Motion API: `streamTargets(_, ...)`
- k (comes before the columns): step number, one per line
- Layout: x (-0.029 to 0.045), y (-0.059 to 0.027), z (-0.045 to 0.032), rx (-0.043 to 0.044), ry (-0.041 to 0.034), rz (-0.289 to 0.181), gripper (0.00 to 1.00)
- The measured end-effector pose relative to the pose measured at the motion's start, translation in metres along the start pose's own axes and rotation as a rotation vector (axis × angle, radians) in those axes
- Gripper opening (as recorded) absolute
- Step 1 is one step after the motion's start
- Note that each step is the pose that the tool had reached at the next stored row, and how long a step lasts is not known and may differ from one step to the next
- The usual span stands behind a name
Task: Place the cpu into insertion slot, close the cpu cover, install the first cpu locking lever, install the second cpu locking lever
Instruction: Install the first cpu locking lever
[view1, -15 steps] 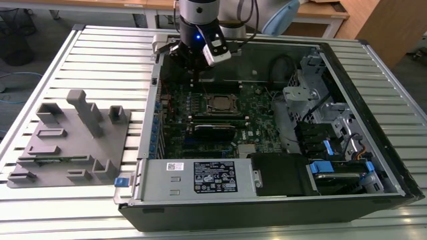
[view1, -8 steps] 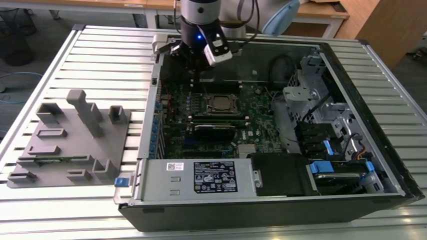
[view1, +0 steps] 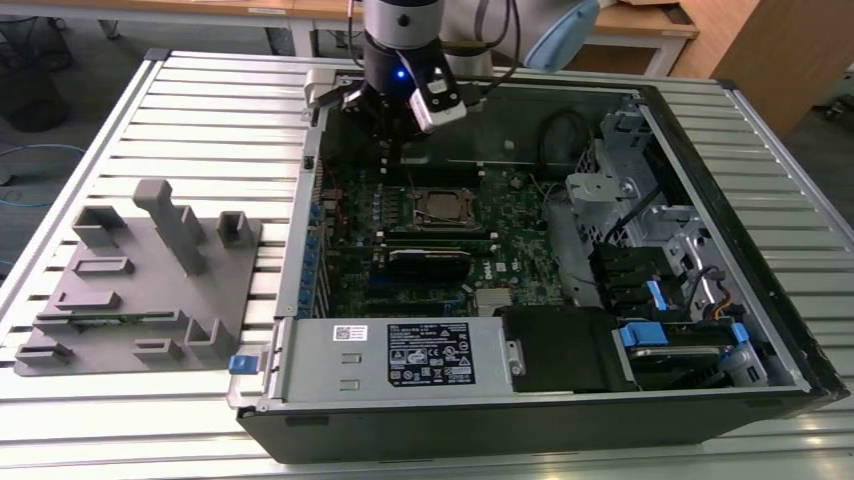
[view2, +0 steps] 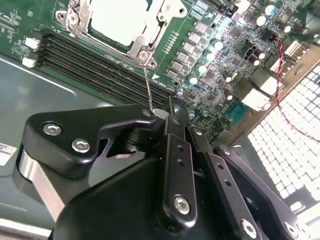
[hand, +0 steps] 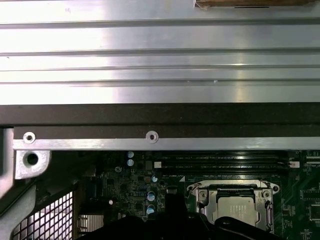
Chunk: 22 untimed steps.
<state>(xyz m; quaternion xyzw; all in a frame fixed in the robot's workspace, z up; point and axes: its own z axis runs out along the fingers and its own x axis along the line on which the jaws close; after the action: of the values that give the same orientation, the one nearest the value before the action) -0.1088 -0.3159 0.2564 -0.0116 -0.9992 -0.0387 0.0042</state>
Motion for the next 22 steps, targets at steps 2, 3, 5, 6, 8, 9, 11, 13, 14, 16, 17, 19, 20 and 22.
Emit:
streamTargets(2, -0.0011, 0.0001, 0.0, 0.0001, 0.0, 0.0, 0.11)
streamTargets(3, -0.0015, 0.0, 0.0, 0.0, 0.0, 0.0, 0.11)
streamTargets(5, -0.0015, 0.0, 0.0, 0.0, 0.0, 0.0, 0.11)
streamTargets(6, -0.0015, 0.0, 0.0, 0.0, -0.0001, 0.0, 0.11)
streamTargets(8, -0.0016, 0.0, 0.0, 0.0, 0.0, 0.0, 0.11)
streamTargets(9, -0.0018, 0.0, 0.0, 0.0, 0.0, 0.0, 0.11)
streamTargets(11, -0.0034, 0.0001, 0.0, 0.0, 0.0, 0.0, 0.11)
streamTargets(13, -0.0055, 0.0001, -0.0001, 0.0001, 0.0001, 0.0, 0.11)
streamTargets(14, -0.0067, 0.0002, 0.0, 0.0, 0.0, 0.0, 0.11)
streamTargets(16, -0.0094, 0.0002, 0.0, 0.0, 0.0, 0.0, 0.11)
streamTargets(17, -0.011, 0.0003, 0.0, 0.0, 0.0, 0.0, 0.11)
streamTargets(19, -0.0149, 0.0003, -0.0001, 0.0, 0.0001, 0.0, 0.11)
streamTargets(20, -0.0169, 0.0003, -0.0001, 0.0, 0.0002, 0.0, 0.11)
streamTargets(22, -0.0211, 0.0003, -0.0002, 0.0001, 0.0006, 0.0, 0.11)
